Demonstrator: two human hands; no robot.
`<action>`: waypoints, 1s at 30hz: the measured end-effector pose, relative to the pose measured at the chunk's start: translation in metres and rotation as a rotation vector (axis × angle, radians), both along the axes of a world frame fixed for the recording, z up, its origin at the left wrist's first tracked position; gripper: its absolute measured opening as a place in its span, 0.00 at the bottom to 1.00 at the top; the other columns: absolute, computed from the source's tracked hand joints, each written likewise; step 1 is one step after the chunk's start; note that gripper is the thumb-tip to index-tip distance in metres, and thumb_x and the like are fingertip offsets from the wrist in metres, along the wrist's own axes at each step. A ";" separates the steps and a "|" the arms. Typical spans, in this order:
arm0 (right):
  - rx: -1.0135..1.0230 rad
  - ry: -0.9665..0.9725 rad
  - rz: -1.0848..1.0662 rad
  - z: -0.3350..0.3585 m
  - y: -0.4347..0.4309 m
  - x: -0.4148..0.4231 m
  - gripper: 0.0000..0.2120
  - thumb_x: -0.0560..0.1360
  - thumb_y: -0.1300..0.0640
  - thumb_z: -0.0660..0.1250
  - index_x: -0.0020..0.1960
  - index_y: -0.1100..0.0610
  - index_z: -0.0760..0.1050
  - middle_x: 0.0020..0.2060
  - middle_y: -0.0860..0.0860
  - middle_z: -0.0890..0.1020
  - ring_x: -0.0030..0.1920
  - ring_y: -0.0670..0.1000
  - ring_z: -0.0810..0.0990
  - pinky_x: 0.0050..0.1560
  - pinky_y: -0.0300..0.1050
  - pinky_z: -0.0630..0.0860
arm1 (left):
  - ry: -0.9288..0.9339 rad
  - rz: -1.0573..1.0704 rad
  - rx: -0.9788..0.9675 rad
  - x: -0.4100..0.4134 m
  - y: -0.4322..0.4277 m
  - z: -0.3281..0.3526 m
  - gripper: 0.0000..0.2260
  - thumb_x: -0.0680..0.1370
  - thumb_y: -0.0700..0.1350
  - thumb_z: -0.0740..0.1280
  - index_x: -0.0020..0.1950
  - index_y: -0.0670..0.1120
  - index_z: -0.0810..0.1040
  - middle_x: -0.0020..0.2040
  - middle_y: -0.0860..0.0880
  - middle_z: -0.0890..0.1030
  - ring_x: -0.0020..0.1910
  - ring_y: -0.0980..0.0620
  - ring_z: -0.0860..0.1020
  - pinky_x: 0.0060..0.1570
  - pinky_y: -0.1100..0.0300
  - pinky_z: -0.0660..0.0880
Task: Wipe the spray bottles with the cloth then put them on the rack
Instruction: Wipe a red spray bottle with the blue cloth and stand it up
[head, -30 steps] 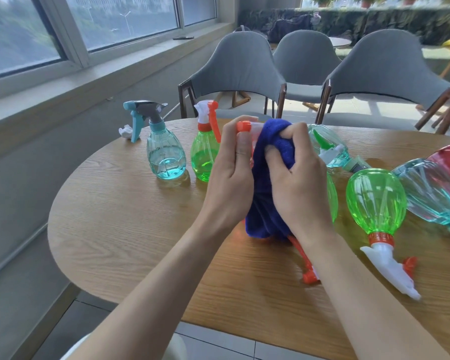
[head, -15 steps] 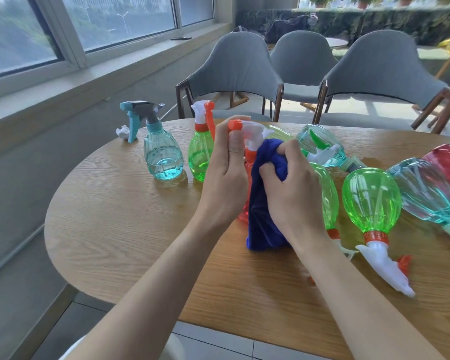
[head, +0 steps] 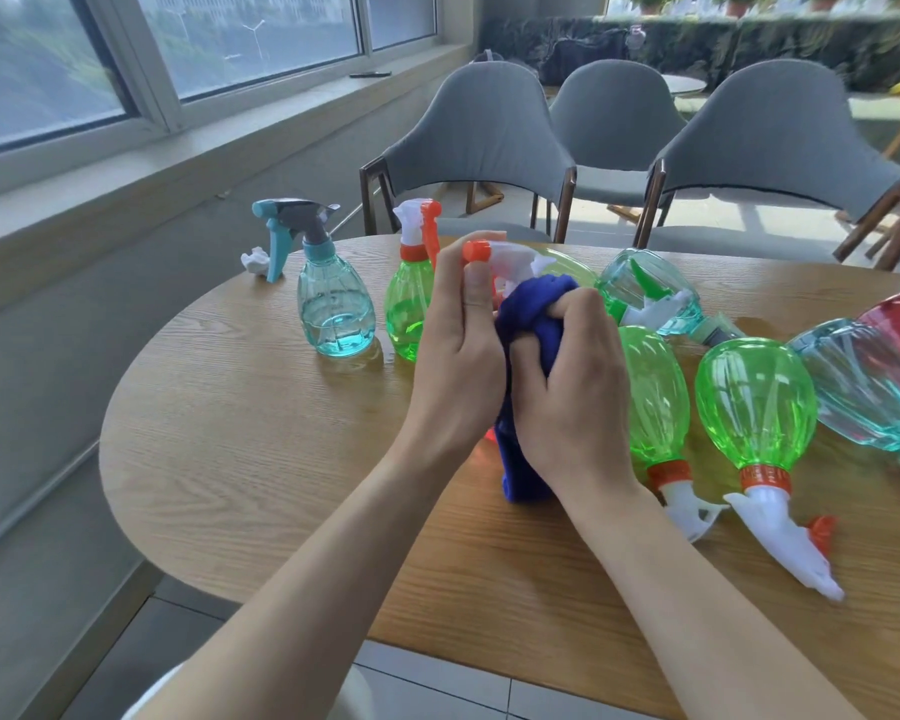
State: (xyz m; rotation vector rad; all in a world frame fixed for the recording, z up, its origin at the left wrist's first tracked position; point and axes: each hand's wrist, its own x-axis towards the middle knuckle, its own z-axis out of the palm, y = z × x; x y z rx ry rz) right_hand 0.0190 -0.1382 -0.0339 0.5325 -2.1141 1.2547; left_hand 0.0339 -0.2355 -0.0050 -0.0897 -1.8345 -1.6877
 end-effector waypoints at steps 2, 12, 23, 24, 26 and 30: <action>-0.010 -0.091 0.007 0.000 0.003 -0.003 0.03 0.81 0.54 0.61 0.51 0.50 0.66 0.44 0.44 0.74 0.47 0.51 0.70 0.48 0.45 0.66 | -0.004 -0.019 0.026 -0.003 -0.002 -0.003 0.11 0.91 0.51 0.53 0.59 0.56 0.76 0.48 0.56 0.80 0.49 0.52 0.79 0.58 0.43 0.80; -0.423 -0.581 0.471 0.018 0.013 -0.009 0.06 0.77 0.54 0.73 0.53 0.52 0.84 0.46 0.51 0.88 0.48 0.53 0.86 0.54 0.53 0.82 | -0.015 -0.058 0.167 -0.007 -0.014 0.003 0.16 0.90 0.49 0.54 0.58 0.47 0.81 0.49 0.47 0.83 0.48 0.52 0.82 0.55 0.53 0.81; -0.566 -0.571 0.462 0.012 0.006 -0.008 0.15 0.75 0.63 0.79 0.58 0.55 0.79 0.49 0.52 0.89 0.50 0.54 0.88 0.57 0.56 0.84 | -0.102 -0.130 0.174 -0.002 -0.016 0.006 0.16 0.90 0.52 0.55 0.53 0.54 0.82 0.50 0.52 0.86 0.52 0.55 0.84 0.53 0.60 0.80; -0.571 -0.560 0.451 0.011 0.005 -0.007 0.15 0.74 0.63 0.80 0.57 0.54 0.79 0.49 0.52 0.89 0.51 0.54 0.88 0.57 0.57 0.84 | -0.103 -0.112 0.166 -0.002 -0.017 0.007 0.16 0.90 0.52 0.55 0.52 0.55 0.81 0.49 0.53 0.85 0.51 0.55 0.84 0.52 0.61 0.79; -0.583 -0.527 0.410 0.010 0.003 -0.008 0.16 0.71 0.63 0.82 0.53 0.55 0.78 0.48 0.52 0.88 0.50 0.54 0.88 0.58 0.59 0.84 | -0.080 -0.076 0.140 -0.004 -0.019 0.005 0.16 0.89 0.54 0.56 0.50 0.55 0.81 0.47 0.52 0.84 0.51 0.52 0.83 0.54 0.57 0.79; -0.556 -0.441 0.317 0.008 0.001 -0.011 0.21 0.65 0.63 0.86 0.49 0.57 0.76 0.45 0.54 0.86 0.46 0.51 0.86 0.56 0.58 0.84 | -0.069 -0.043 0.116 -0.006 -0.020 0.001 0.15 0.90 0.48 0.56 0.49 0.50 0.78 0.42 0.58 0.81 0.48 0.55 0.83 0.53 0.59 0.79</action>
